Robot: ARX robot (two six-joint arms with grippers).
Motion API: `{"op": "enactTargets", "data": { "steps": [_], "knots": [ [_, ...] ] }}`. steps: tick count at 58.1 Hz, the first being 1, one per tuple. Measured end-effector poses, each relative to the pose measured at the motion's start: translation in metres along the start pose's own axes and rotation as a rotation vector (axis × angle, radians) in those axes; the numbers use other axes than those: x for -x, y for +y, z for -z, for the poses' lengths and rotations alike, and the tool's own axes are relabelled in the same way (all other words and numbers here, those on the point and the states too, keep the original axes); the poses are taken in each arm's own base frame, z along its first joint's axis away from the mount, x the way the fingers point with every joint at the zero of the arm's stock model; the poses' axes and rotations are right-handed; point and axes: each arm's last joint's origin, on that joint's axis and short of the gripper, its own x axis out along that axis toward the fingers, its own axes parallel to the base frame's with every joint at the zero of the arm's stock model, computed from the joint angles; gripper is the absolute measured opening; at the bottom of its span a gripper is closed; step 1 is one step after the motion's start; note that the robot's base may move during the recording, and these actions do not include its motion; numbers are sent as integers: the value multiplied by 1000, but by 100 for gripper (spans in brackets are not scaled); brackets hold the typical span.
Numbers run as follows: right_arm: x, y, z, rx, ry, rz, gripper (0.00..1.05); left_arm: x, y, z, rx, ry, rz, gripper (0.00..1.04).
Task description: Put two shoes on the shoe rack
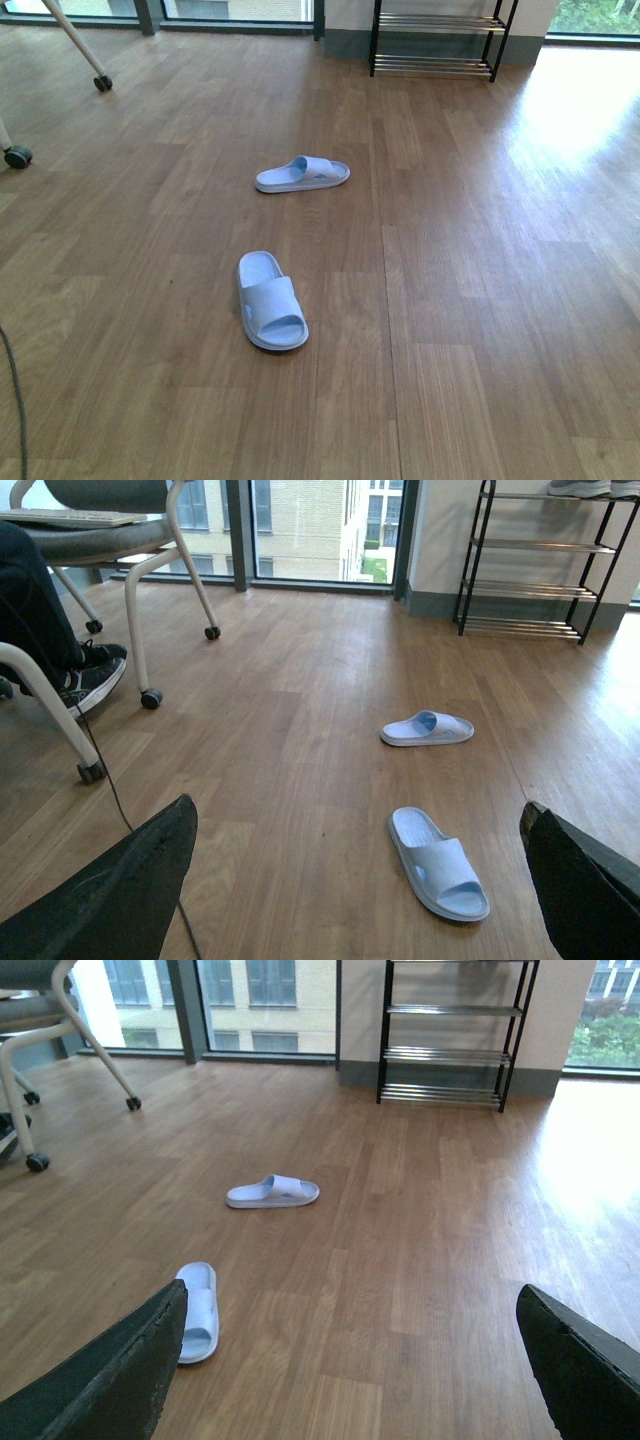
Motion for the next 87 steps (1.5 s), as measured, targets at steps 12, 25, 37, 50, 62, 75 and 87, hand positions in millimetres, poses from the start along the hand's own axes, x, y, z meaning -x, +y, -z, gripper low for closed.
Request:
{"op": "enactTargets", "data": {
  "steps": [12, 25, 37, 50, 62, 75, 87],
  "knots": [
    [0, 0, 0, 0, 0, 1, 95, 0, 0, 0, 0, 0, -2, 95],
    [0, 0, 0, -1, 2, -2, 95, 0, 0, 0, 0, 0, -1, 95],
    [0, 0, 0, -1, 1, -2, 95, 0, 0, 0, 0, 0, -1, 95],
    [0, 0, 0, -1, 2, 1, 95, 0, 0, 0, 0, 0, 0, 95],
    [0, 0, 0, -1, 1, 1, 95, 0, 0, 0, 0, 0, 0, 95],
    [0, 0, 0, -1, 1, 0, 95, 0, 0, 0, 0, 0, 0, 95],
    [0, 0, 0, -1, 1, 0, 95, 0, 0, 0, 0, 0, 0, 95]
  ]
}}
